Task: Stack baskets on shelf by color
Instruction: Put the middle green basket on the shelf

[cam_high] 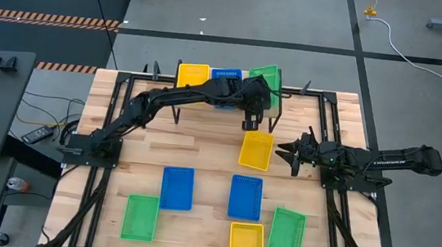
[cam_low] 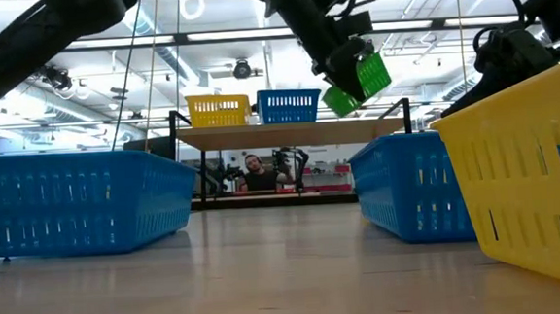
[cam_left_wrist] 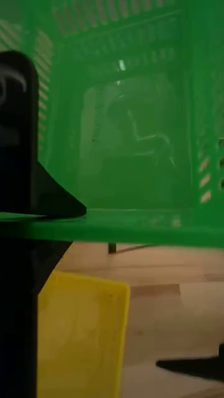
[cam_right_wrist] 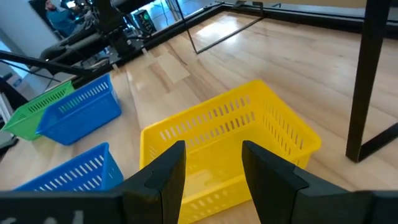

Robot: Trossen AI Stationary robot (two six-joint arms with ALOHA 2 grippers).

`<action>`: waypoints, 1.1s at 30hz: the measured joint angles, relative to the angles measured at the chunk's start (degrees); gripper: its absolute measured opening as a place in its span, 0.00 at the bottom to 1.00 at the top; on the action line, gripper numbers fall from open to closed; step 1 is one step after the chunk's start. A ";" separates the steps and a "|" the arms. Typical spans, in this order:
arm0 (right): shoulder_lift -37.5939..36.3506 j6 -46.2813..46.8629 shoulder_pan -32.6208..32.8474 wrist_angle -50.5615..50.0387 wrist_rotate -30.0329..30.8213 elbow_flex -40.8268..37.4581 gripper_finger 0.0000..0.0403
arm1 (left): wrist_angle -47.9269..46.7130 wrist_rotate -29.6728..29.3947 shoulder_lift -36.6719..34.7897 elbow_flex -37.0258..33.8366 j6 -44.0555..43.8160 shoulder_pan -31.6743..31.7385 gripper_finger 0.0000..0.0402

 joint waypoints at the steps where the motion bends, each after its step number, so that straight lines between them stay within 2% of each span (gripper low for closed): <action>1: 0.00 0.18 0.00 0.00 0.00 0.00 0.41 | 0.69 0.16 0.24 -0.03 0.67 0.03 0.03; 7: 0.00 1.06 0.00 0.12 0.00 0.00 0.41 | 1.71 0.52 0.77 -0.29 1.73 0.18 0.04; 16: 0.00 2.23 0.00 0.17 0.00 0.00 0.41 | 1.87 -0.54 0.76 -0.26 1.41 0.51 0.19; 21: 0.00 2.23 0.00 0.17 0.00 0.00 0.41 | 1.85 -1.19 0.76 -0.26 1.69 0.83 0.25; 33: 0.00 2.16 0.00 0.02 0.00 0.00 0.41 | 1.17 -1.13 -2.45 0.04 3.71 -1.65 0.26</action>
